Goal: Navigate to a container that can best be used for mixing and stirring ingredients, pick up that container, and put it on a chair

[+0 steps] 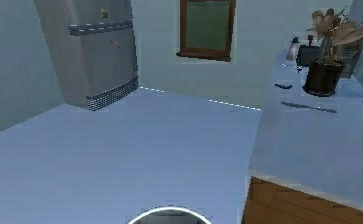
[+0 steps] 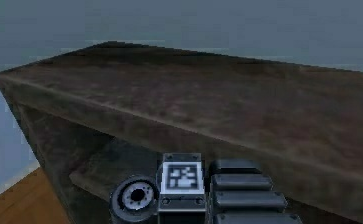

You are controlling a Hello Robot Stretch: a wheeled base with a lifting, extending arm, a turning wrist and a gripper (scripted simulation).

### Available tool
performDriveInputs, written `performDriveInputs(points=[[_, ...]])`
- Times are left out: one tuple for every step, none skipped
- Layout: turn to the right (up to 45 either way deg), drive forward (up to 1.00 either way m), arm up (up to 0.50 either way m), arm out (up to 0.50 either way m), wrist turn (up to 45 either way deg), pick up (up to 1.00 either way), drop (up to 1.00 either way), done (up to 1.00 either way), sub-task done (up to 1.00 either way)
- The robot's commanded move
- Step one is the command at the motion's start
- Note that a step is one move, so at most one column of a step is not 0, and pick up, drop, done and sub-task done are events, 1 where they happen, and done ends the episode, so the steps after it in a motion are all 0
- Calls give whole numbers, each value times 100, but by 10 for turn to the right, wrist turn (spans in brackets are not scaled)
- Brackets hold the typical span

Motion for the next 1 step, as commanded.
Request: performDriveInputs(points=[[450,0,0,0,0,0,0,0,0]])
